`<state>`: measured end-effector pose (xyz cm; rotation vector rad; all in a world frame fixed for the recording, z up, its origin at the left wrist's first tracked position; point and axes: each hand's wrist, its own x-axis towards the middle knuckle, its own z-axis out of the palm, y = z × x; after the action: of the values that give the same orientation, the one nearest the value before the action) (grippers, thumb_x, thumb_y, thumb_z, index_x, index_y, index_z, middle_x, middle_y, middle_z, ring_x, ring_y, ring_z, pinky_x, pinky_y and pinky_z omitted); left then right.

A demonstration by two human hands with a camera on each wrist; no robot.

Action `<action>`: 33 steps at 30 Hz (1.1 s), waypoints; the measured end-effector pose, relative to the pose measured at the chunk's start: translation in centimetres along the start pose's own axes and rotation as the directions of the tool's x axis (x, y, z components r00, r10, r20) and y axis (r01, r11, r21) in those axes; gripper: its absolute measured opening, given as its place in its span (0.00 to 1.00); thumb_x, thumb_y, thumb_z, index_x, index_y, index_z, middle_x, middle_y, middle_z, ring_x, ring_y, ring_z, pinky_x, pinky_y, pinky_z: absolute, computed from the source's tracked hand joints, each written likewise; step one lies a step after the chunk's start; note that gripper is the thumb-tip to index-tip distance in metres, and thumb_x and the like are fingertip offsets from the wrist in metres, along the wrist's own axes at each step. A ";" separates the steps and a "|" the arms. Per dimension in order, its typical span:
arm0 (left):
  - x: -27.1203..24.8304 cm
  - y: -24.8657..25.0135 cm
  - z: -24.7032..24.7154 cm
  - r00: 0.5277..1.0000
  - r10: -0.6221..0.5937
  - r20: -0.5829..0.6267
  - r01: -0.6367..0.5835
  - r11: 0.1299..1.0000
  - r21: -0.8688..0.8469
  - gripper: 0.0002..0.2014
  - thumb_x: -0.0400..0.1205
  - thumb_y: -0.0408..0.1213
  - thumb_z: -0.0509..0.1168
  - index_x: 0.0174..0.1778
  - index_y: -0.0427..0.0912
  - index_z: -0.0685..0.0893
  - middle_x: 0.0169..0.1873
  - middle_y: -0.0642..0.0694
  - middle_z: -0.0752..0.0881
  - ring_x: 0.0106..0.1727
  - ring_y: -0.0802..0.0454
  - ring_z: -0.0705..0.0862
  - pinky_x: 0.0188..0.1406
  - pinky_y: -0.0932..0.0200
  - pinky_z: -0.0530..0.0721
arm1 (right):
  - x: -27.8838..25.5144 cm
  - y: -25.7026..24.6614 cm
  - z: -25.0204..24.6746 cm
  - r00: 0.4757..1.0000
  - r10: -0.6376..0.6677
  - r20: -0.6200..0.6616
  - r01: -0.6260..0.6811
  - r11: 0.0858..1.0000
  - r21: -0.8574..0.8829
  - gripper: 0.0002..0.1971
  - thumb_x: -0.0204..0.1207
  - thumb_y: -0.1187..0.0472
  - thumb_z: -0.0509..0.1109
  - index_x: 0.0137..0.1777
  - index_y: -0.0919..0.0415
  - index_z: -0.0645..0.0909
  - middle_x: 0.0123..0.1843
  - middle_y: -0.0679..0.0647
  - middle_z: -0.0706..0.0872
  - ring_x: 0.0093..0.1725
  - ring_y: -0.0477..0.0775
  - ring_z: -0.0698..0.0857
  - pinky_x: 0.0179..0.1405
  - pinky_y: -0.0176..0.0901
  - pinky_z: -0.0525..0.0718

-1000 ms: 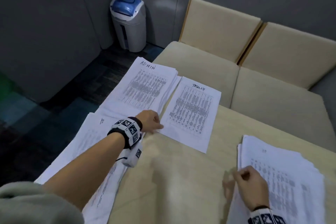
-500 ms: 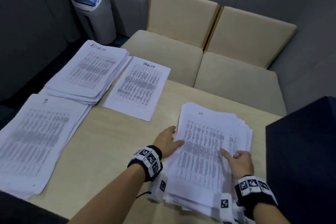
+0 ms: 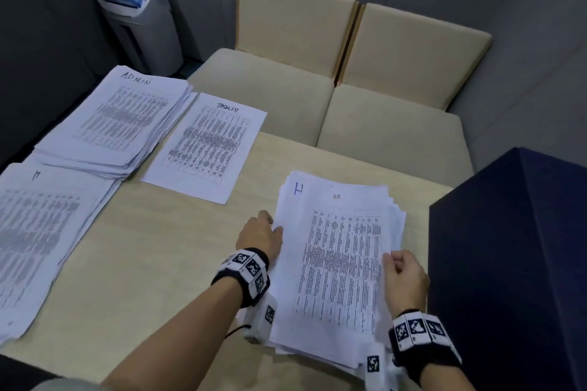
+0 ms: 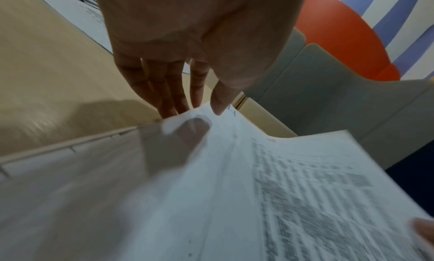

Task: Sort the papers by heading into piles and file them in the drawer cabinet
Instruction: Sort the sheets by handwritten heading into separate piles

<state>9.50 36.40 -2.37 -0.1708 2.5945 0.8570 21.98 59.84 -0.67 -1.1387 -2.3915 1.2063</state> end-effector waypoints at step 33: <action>-1.4 0.6 -4.2 0.947 0.282 0.155 -0.045 0.594 -0.803 0.16 0.69 0.20 0.77 0.50 0.22 0.84 0.45 0.31 0.89 0.41 0.45 0.87 0.39 0.55 0.89 | 1.5 -0.4 -0.9 0.815 0.286 0.504 -0.554 0.640 0.532 0.11 0.71 0.77 0.73 0.54 0.78 0.84 0.50 0.67 0.92 0.49 0.62 0.91 0.36 0.42 0.89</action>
<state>9.25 34.35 1.56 -0.0416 1.8085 1.9289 21.19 61.36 0.02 -1.3271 -1.6099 2.3873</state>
